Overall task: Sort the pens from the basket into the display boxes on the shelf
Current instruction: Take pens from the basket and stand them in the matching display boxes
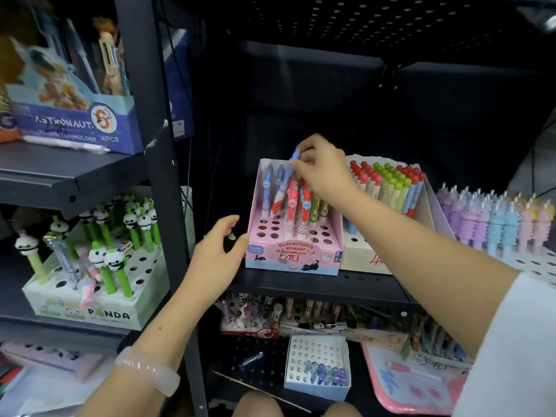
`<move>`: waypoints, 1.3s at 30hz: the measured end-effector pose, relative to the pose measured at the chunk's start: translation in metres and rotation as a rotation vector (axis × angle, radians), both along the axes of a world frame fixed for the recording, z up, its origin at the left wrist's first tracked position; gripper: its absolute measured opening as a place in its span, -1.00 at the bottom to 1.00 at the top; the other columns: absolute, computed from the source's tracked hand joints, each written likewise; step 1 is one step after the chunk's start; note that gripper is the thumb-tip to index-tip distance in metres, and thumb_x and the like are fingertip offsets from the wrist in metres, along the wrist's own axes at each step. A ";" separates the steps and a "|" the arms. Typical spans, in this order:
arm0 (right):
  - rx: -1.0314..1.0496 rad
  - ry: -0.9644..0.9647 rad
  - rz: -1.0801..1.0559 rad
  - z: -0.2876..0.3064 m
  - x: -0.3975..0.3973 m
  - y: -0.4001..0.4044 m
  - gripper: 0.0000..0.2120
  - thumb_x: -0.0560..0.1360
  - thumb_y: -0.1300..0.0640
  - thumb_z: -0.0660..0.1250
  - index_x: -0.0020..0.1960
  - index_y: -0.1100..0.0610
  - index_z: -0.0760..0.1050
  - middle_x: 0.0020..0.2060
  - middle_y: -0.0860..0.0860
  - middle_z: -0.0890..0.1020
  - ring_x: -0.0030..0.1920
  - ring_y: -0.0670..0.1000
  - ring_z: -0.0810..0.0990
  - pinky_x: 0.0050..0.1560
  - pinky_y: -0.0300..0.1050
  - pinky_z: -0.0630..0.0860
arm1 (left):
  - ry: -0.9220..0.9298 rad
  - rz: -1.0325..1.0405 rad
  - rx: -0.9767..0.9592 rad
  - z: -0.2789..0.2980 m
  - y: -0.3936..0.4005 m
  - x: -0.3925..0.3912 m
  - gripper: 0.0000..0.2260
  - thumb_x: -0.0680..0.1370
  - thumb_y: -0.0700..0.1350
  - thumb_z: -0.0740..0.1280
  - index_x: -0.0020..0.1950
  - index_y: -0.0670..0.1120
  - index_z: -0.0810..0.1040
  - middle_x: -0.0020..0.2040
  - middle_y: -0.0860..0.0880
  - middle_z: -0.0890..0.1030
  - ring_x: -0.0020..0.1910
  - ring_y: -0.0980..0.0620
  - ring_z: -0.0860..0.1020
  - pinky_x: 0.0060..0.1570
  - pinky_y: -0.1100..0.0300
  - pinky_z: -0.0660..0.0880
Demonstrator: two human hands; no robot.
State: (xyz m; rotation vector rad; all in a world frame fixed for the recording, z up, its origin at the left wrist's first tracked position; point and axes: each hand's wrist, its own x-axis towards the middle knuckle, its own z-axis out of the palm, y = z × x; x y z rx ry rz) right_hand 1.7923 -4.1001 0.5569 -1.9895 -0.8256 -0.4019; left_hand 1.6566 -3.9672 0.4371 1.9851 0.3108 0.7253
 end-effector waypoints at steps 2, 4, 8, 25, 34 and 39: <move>-0.029 -0.011 -0.025 -0.007 0.007 0.003 -0.88 0.50 0.14 0.33 -0.02 0.05 0.39 -0.30 -0.17 0.50 -0.27 -0.17 0.51 -0.31 -0.39 0.44 | 0.025 -0.014 -0.011 -0.007 0.003 0.002 -0.60 0.55 0.00 0.26 0.39 0.05 0.34 0.31 0.11 0.42 0.29 0.17 0.36 0.27 0.21 0.26; -0.043 -0.031 -0.037 -0.007 0.010 0.006 -0.88 0.50 0.12 0.33 -0.02 0.06 0.40 -0.32 -0.17 0.49 -0.28 -0.17 0.50 -0.28 -0.35 0.45 | 0.039 -0.024 -0.017 -0.011 0.005 0.002 -0.59 0.55 0.02 0.26 0.39 0.05 0.34 0.33 0.09 0.43 0.30 0.16 0.37 0.27 0.21 0.27; -0.062 -0.065 -0.032 0.001 0.014 0.008 -0.87 0.50 0.14 0.33 0.02 0.13 0.44 -0.26 -0.05 0.56 -0.17 -0.02 0.58 -0.12 -0.13 0.54 | 0.034 -0.041 -0.024 -0.011 0.005 0.002 -0.59 0.54 0.03 0.26 0.38 0.04 0.35 0.32 0.09 0.44 0.29 0.19 0.37 0.27 0.21 0.27; -0.689 -0.117 0.016 0.020 0.012 0.012 -0.73 0.53 0.15 0.20 0.19 0.13 0.54 0.13 0.08 0.58 0.05 0.06 0.57 0.04 -0.10 0.52 | 0.037 -0.048 0.033 0.006 -0.005 -0.010 -0.64 0.56 -0.04 0.25 0.36 0.03 0.36 0.26 0.17 0.44 0.26 0.22 0.37 0.29 0.20 0.28; -0.445 -0.226 0.070 0.014 -0.030 -0.059 -0.67 0.57 0.09 0.18 0.32 0.08 0.43 0.17 0.05 0.52 0.17 -0.01 0.48 0.08 -0.23 0.35 | -0.072 -0.117 0.071 0.025 -0.061 -0.017 -0.76 0.56 -0.08 0.25 0.21 0.11 0.43 0.06 0.29 0.48 0.07 0.36 0.45 -0.02 0.54 0.32; -0.415 -0.091 0.092 -0.027 -0.064 -0.168 -0.72 0.57 0.11 0.21 0.27 0.04 0.46 0.03 -0.15 0.52 0.05 -0.16 0.48 -0.04 -0.40 0.41 | -0.039 -0.364 0.049 0.014 -0.142 -0.003 -0.80 0.58 -0.06 0.23 0.18 0.16 0.38 0.08 0.34 0.44 0.04 0.48 0.40 -0.05 0.61 0.31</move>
